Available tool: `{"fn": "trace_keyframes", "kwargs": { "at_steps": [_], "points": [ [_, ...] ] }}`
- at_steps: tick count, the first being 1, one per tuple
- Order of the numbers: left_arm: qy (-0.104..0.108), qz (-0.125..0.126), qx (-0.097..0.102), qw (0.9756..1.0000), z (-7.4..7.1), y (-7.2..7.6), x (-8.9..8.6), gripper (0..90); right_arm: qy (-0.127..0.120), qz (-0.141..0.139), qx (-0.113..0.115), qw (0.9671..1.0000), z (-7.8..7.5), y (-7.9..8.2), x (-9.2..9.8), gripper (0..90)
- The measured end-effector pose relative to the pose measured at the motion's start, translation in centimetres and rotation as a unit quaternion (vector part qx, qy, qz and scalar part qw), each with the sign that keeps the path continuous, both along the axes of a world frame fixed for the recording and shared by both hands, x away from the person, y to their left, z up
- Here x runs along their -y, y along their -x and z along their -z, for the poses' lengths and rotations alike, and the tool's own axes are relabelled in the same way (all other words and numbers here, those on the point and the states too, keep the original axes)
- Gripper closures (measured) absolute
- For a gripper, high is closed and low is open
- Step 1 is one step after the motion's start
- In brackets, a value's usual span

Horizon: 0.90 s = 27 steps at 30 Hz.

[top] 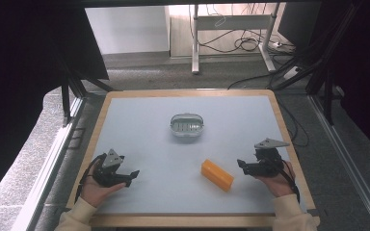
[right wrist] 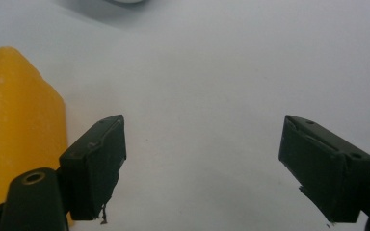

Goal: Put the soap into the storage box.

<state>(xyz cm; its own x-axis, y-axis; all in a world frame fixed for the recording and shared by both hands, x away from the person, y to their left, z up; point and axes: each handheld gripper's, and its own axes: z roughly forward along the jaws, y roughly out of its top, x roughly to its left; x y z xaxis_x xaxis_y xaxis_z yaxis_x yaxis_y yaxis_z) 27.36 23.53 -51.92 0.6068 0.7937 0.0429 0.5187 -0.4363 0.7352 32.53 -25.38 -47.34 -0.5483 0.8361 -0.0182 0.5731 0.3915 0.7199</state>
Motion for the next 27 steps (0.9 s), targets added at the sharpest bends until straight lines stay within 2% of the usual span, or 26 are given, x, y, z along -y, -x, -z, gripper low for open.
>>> {"fn": "trace_keyframes", "kwargs": {
  "at_steps": [1, 2, 3, 6, 13, 27],
  "points": [
    [0.001, -0.001, 0.001, 1.0, 0.0, 0.0, 0.0, 19.8, 0.0, -0.003, -0.001, 1.0, -0.2, 0.0, -0.1, 17.9],
    [0.019, -0.002, 0.001, 0.9998, -0.1, 0.0, -0.1, 20.0, 0.001, -0.009, -0.001, 1.0, -0.3, 0.0, -0.3, 18.7],
    [0.026, -0.003, 0.0, 0.9997, -0.2, 0.0, -0.1, 20.0, 0.001, -0.012, -0.004, 0.9999, -0.3, 0.1, -0.4, 19.4],
    [0.022, -0.009, 0.004, 0.9997, -0.3, 0.0, -0.2, 20.2, 0.0, -0.019, -0.005, 0.9998, -0.4, 0.1, -0.6, 20.0],
    [0.008, -0.013, -0.008, 0.9999, 0.2, -0.2, -0.2, 20.2, -0.004, -0.04, -0.008, 0.9991, -1.4, 0.3, -1.1, 23.4],
    [0.008, -0.014, -0.022, 0.9996, 0.3, -0.3, -0.3, 19.4, -0.003, -0.073, -0.003, 0.9973, -2.6, 0.6, -2.8, 25.1]
  ]
}}
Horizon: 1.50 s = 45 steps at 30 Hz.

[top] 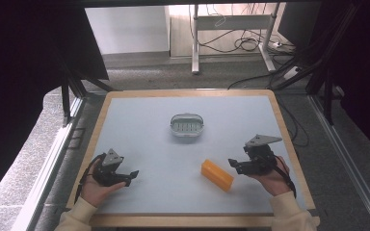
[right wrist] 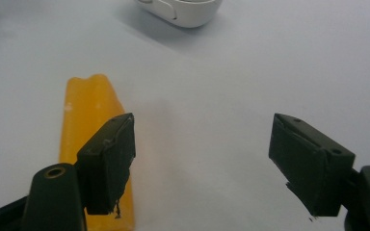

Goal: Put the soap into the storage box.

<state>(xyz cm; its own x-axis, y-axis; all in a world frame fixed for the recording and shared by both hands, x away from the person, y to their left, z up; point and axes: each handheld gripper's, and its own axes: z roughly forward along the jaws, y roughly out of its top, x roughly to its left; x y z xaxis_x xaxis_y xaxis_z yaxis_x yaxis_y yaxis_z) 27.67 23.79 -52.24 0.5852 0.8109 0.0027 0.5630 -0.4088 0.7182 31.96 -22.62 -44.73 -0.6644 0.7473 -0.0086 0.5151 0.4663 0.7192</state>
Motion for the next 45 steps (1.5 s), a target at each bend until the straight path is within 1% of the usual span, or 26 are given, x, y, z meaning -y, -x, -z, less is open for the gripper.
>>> {"fn": "trace_keyframes", "kwargs": {
  "at_steps": [1, 4, 8, 9, 10, 12, 13, 16, 17, 20, 21, 25, 29, 30, 31, 32, 33, 34, 35, 40, 41, 42, 43, 44, 45],
  "points": [
    [0.002, 0.0, 0.002, 1.0, 0.0, 0.0, 0.0, 19.5, 0.001, -0.007, -0.003, 1.0, 0.0, 0.0, -0.4, 25.2],
    [0.001, 0.0, 0.002, 1.0, -0.1, 0.0, -0.1, 19.5, 0.004, -0.012, -0.005, 0.9999, -0.1, 0.0, -0.8, 25.4],
    [0.002, 0.001, 0.0, 1.0, 0.0, 0.1, 0.0, 19.6, 0.007, -0.024, -0.004, 0.9997, -0.9, 0.0, -1.9, 25.1],
    [0.002, 0.001, 0.0, 1.0, 0.0, 0.1, 0.0, 19.7, 0.007, -0.024, -0.004, 0.9997, -0.9, 0.0, -1.9, 25.1],
    [0.003, 0.002, 0.0, 1.0, 0.0, 0.1, 0.0, 19.7, 0.011, -0.032, -0.006, 0.9994, -1.2, 0.0, -2.4, 25.2],
    [0.002, 0.001, 0.0, 1.0, 0.0, 0.1, 0.0, 19.7, 0.011, -0.035, -0.006, 0.9993, -1.3, 0.0, -2.6, 25.2],
    [0.003, -0.001, -0.001, 1.0, 0.1, 0.1, -0.1, 19.6, 0.012, -0.044, -0.007, 0.9989, -1.5, -0.1, -3.2, 25.3],
    [0.003, -0.004, 0.0, 1.0, 0.1, 0.0, -0.1, 19.9, 0.013, -0.05, -0.009, 0.9986, -1.7, 0.0, -3.7, 25.4],
    [0.004, -0.011, 0.002, 0.9999, 0.1, 0.0, 0.0, 20.1, 0.018, -0.057, -0.014, 0.9981, -1.8, 0.1, -4.2, 25.3],
    [0.004, -0.012, 0.003, 0.9999, 0.0, 0.1, 0.1, 20.1, 0.027, -0.065, -0.018, 0.9974, -1.7, 0.3, -4.5, 25.3],
    [0.003, -0.01, 0.003, 0.9999, 0.0, 0.1, 0.1, 20.2, 0.033, -0.069, -0.026, 0.9967, -1.7, 0.5, -4.7, 25.3],
    [-0.002, -0.007, 0.001, 1.0, 0.1, 0.0, 0.2, 20.2, 0.037, -0.07, -0.034, 0.9963, -1.7, 0.7, -5.0, 25.3],
    [-0.001, -0.007, -0.002, 1.0, 0.1, 0.1, 0.2, 20.2, 0.049, -0.072, -0.037, 0.9955, -1.5, 0.8, -5.6, 25.6],
    [-0.001, -0.007, -0.002, 1.0, 0.2, 0.1, 0.2, 20.2, 0.06, -0.076, -0.04, 0.9945, -1.3, 0.7, -5.9, 26.1],
    [-0.004, -0.007, -0.004, 1.0, 0.2, 0.1, 0.2, 20.3, 0.066, -0.078, -0.042, 0.9939, -1.1, 0.7, -6.1, 26.3],
    [-0.004, -0.007, -0.004, 1.0, 0.2, 0.1, 0.2, 20.3, 0.066, -0.078, -0.042, 0.9939, -1.1, 0.7, -6.1, 26.3],
    [-0.004, -0.008, -0.005, 0.9999, 0.2, 0.1, 0.2, 20.3, 0.078, -0.082, -0.045, 0.9926, -0.8, 0.7, -6.5, 26.6],
    [-0.004, -0.008, -0.005, 0.9999, 0.2, 0.1, 0.2, 20.3, 0.078, -0.082, -0.045, 0.9926, -0.8, 0.7, -6.5, 26.6],
    [-0.003, -0.009, -0.005, 0.9999, 0.2, 0.1, 0.2, 20.4, 0.088, -0.084, -0.048, 0.9914, -0.6, 0.7, -6.8, 26.7],
    [-0.001, -0.009, -0.007, 0.9999, 0.2, 0.1, 0.2, 20.4, 0.095, -0.084, -0.057, 0.9903, -0.1, 0.5, -7.2, 26.9],
    [-0.005, -0.008, -0.008, 0.9999, 0.3, 0.1, 0.2, 20.7, 0.1, -0.085, -0.061, 0.9895, 0.1, 0.4, -7.3, 27.3],
    [-0.005, -0.008, -0.008, 0.9999, 0.3, 0.1, 0.2, 20.8, 0.1, -0.085, -0.061, 0.9895, 0.1, 0.4, -7.3, 27.3],
    [-0.006, -0.007, -0.008, 0.9999, 0.3, 0.1, 0.2, 20.9, 0.104, -0.085, -0.067, 0.9886, 0.4, 0.2, -7.4, 27.6],
    [-0.007, -0.007, -0.008, 0.9999, 0.3, 0.1, 0.2, 20.9, 0.104, -0.085, -0.067, 0.9886, 0.4, 0.2, -7.4, 27.6],
    [-0.008, -0.006, -0.008, 0.9999, 0.2, 0.1, 0.1, 21.0, 0.113, -0.085, -0.074, 0.9872, 0.7, 0.1, -7.6, 28.3]
  ]
}}
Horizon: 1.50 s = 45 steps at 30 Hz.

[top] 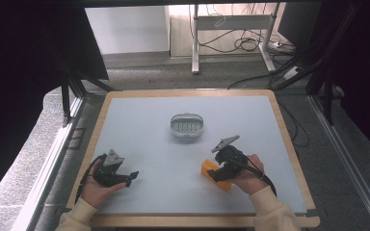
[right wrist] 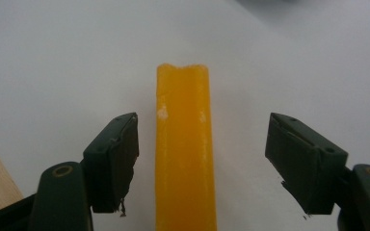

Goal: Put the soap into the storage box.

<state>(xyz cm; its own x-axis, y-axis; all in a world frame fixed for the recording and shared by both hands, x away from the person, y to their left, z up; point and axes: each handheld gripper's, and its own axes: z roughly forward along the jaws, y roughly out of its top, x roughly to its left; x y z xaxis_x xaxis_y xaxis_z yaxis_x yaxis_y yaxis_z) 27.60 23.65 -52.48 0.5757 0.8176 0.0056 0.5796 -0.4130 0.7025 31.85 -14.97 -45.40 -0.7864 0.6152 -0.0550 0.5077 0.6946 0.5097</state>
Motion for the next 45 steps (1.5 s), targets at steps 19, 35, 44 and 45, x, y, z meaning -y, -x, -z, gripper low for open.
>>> {"fn": "trace_keyframes", "kwargs": {
  "at_steps": [19, 35, 44, 45],
  "points": [
    [-0.003, 0.002, 0.0, 1.0, 0.0, 0.0, 0.1, 21.1, 0.074, -0.019, -0.067, 0.9948, 2.8, -1.0, -1.5, 54.5],
    [-0.004, 0.004, 0.001, 1.0, 0.0, 0.1, 0.0, 21.3, 0.07, -0.026, -0.072, 0.9946, 2.3, -0.9, -1.4, 61.8],
    [-0.008, 0.002, -0.001, 1.0, 0.2, 0.0, -0.1, 21.5, 0.057, -0.032, -0.063, 0.9959, 1.3, -0.8, -0.9, 61.9],
    [-0.008, 0.001, -0.002, 1.0, 0.2, 0.0, -0.1, 21.5, 0.057, -0.032, -0.063, 0.9959, 1.3, -0.8, -0.9, 61.9]
  ]
}}
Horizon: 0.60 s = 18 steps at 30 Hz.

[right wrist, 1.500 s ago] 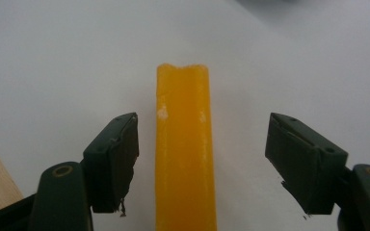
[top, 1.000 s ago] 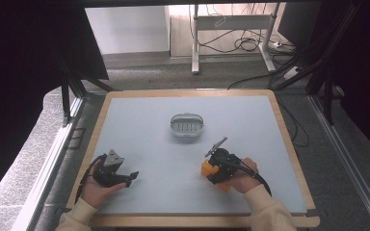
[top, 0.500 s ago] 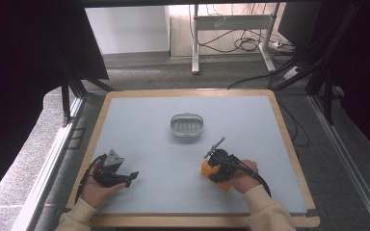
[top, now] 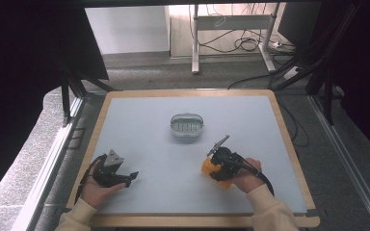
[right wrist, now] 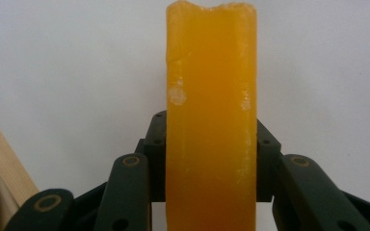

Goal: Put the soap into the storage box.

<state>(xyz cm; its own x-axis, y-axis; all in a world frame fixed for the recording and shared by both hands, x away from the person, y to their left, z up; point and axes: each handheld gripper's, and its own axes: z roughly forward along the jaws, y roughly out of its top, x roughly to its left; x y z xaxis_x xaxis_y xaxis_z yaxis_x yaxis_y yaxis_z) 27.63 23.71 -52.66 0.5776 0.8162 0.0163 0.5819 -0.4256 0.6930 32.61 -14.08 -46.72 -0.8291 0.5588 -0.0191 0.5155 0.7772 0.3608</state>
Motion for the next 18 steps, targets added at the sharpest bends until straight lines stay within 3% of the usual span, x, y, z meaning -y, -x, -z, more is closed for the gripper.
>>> {"fn": "trace_keyframes", "kwargs": {
  "at_steps": [11, 18],
  "points": [
    [-0.002, 0.011, -0.002, 0.9999, -0.17, 0.04, 0.11, 21.4, -0.018, -0.001, 0.005, 0.9998, -0.95, -0.55, 0.74, 61.9],
    [0.008, 0.008, -0.003, 0.9999, -0.28, 0.09, -0.08, 21.4, -0.007, -0.004, 0.008, 0.9999, -0.9, -0.87, 0.51, 61.9]
  ]
}}
